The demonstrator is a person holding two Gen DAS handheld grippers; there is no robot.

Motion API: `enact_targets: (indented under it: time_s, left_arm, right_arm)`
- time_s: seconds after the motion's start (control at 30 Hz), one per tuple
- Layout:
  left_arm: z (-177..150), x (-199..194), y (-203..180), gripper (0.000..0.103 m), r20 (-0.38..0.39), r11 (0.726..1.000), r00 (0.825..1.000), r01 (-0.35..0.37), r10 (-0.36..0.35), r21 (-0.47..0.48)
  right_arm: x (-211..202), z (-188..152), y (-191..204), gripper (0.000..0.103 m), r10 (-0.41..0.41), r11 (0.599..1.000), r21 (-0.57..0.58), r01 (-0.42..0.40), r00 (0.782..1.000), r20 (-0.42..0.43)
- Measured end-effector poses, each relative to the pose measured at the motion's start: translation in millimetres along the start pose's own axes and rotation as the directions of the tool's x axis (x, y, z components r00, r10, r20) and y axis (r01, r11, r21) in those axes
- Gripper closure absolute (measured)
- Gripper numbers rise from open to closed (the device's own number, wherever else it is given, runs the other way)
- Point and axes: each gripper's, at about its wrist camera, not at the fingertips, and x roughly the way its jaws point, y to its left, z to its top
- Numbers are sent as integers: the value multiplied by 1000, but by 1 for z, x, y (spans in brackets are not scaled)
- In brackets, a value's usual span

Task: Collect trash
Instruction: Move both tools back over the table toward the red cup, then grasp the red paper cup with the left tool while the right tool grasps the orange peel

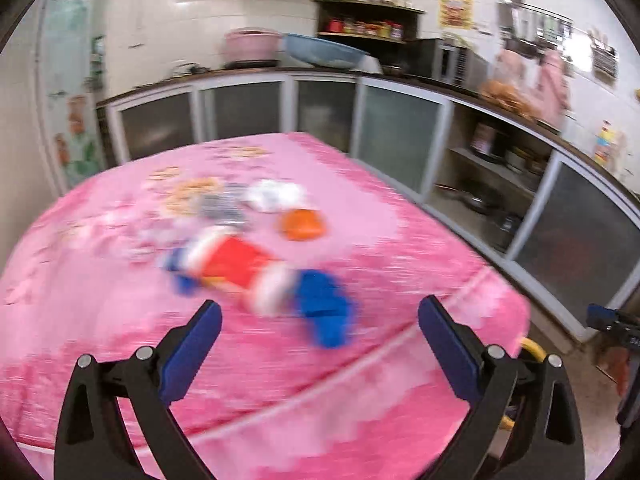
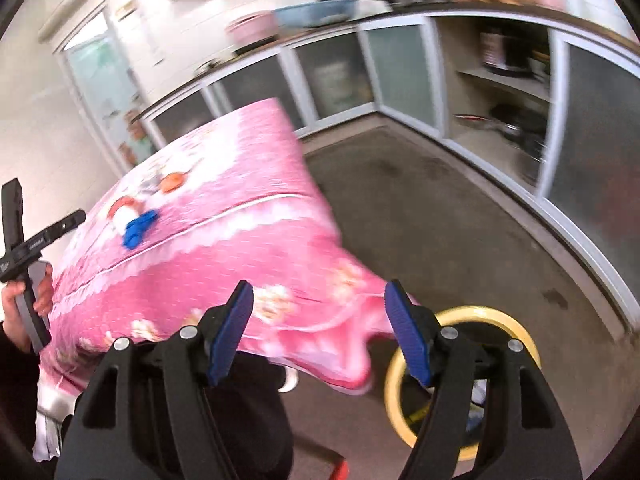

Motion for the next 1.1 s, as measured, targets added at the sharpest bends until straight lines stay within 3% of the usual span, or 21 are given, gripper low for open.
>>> enact_targets:
  time_s: [0.23, 0.37, 0.47, 0.53, 0.63, 0.8, 1.0, 1.1]
  left_arm:
    - [2, -1, 79, 8, 12, 999, 1000, -24, 24, -37]
    - [7, 10, 99, 8, 33, 997, 998, 58, -56, -46]
    - [11, 23, 105, 8, 35, 990, 989, 142, -143, 11]
    - [17, 37, 109, 8, -6, 973, 975, 224, -224, 54]
    - [24, 58, 111, 8, -52, 954, 958, 286, -283, 85]
    - [34, 89, 120, 8, -108, 918, 917, 391, -383, 65]
    - [39, 123, 118, 8, -186, 905, 901, 414, -392, 100]
    - [42, 133, 121, 8, -209, 885, 874, 460, -438, 73]
  right_arm:
    - [46, 36, 76, 38, 81, 991, -102, -85, 996, -44]
    - [61, 51, 102, 38, 117, 984, -128, -125, 991, -68]
    - [72, 61, 118, 37, 121, 979, -157, -132, 990, -79]
    - [82, 67, 130, 37, 118, 975, -180, -132, 989, -88]
    - [95, 75, 142, 37, 117, 971, -199, -136, 988, -101]
    - [121, 100, 161, 37, 133, 962, -225, -158, 984, -120]
    - [180, 150, 196, 37, 169, 946, -240, -216, 965, -200]
    - [215, 170, 216, 38, 145, 937, -275, -217, 955, -260]
